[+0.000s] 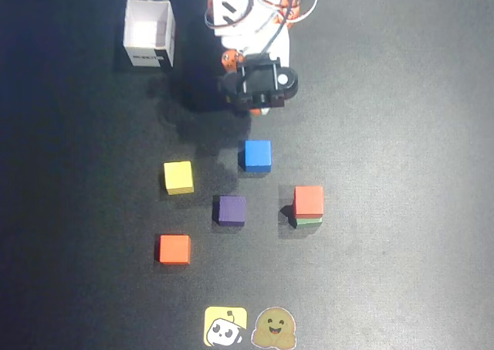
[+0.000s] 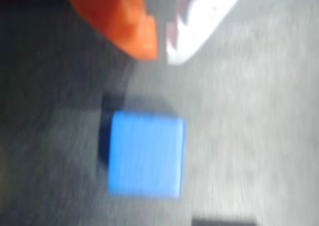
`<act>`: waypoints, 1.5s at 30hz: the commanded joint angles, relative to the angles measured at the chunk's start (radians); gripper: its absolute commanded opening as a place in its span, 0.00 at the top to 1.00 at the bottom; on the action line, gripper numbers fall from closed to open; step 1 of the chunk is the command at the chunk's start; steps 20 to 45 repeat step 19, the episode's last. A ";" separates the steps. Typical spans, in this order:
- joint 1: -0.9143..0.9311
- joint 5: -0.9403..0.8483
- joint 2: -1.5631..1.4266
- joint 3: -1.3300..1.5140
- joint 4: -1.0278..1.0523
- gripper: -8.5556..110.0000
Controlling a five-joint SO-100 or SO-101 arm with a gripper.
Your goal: Put the red cube on top of the green cube.
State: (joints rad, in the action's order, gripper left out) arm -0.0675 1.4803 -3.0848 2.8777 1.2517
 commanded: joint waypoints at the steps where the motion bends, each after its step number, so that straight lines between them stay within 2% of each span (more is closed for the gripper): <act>1: 0.000 -0.077 -0.008 -0.005 0.009 0.93; 45: -0.006 -0.098 -0.008 -0.005 0.008 0.92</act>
